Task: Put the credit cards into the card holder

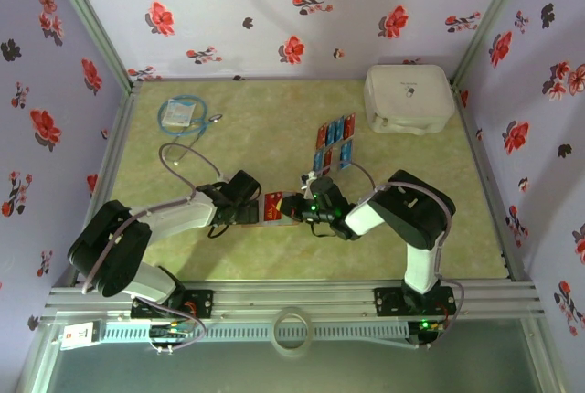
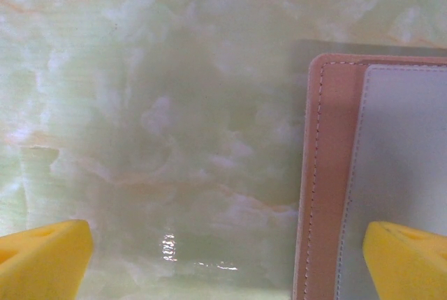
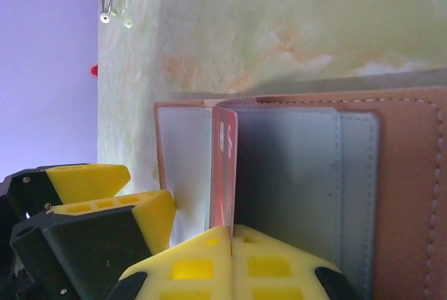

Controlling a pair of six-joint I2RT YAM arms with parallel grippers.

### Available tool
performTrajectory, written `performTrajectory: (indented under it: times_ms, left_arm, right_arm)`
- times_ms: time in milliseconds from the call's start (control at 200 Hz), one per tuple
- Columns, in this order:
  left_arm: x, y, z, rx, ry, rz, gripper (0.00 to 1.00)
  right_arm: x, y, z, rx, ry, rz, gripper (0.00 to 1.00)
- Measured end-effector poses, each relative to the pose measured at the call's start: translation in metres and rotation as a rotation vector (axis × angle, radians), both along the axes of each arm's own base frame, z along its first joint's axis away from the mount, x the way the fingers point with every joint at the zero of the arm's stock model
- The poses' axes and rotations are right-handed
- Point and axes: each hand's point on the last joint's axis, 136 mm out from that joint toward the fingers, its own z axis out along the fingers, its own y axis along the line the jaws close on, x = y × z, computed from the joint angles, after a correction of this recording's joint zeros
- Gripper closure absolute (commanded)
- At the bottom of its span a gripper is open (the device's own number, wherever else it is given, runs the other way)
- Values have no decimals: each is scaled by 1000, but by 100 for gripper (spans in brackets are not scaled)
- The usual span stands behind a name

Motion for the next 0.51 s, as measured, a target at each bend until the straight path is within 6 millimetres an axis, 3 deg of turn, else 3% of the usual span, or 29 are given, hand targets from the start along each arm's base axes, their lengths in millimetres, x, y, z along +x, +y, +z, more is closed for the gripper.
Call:
performTrajectory:
  times_ms: [505]
  left_arm:
    - [0, 0, 0, 0, 0, 0, 0]
  right_arm:
    - [1, 3, 0, -5, 9, 7, 98]
